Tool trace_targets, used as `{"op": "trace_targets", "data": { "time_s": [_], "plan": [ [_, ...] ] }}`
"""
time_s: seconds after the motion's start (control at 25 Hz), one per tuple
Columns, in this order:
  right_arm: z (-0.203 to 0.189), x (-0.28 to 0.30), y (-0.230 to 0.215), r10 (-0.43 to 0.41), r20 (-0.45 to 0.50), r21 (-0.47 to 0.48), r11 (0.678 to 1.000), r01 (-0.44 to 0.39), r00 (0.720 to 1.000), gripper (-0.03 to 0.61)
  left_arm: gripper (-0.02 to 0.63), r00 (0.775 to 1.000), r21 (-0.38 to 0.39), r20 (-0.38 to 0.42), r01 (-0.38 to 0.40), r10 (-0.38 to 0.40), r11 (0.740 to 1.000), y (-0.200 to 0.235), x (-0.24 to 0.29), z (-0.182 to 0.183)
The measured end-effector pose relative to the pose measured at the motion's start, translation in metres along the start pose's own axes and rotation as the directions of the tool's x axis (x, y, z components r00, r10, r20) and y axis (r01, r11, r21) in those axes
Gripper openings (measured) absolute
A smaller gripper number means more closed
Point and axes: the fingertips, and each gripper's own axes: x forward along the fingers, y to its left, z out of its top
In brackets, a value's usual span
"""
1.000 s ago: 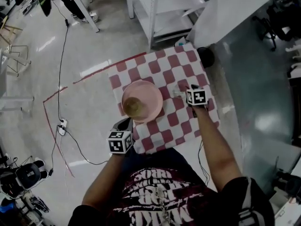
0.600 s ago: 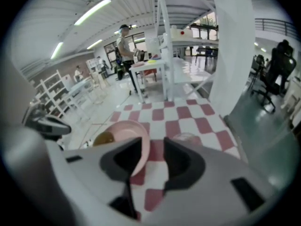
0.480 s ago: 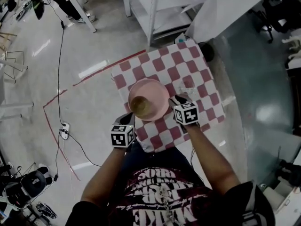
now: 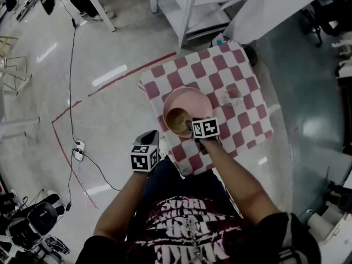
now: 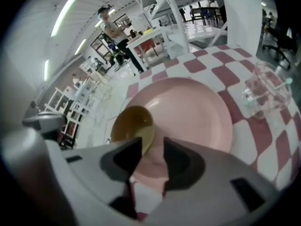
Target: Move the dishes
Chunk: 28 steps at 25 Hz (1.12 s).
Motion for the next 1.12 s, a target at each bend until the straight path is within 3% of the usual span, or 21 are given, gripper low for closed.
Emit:
{"op": "trace_targets", "data": {
  "time_s": [0.16,0.28,0.68,0.84,1.12],
  "plan": [
    [-0.007,0.018,0.006,0.003,-0.032,0.069,0.998,-0.001,0.999,0.145,0.029,1.000,0.002,-0.009,0.014,-0.014,1.000,0.013,-0.001,-0.002],
    [-0.008,0.025,0.006,0.017,-0.028,0.140,0.990,-0.013,0.999,0.053,0.029,0.999,0.002,-0.017,0.030,-0.030,1.000,0.017,0.000,-0.004],
    [-0.020,-0.027,-0.021,0.038,0.000,0.224,0.974,-0.037,0.999,0.041,0.029,0.997,0.040,-0.009,0.076,-0.076,0.996,-0.015,0.011,0.017],
    [-0.036,-0.057,-0.055,-0.010,-0.003,0.188,0.982,0.010,1.000,0.041,0.029,0.995,0.064,-0.002,0.101,-0.101,0.993,-0.051,0.029,0.026],
    [-0.064,-0.100,-0.139,-0.071,0.009,0.242,0.968,0.067,0.997,0.040,0.029,0.994,0.105,-0.037,0.104,-0.101,0.989,-0.103,0.044,0.010]
  ]
}}
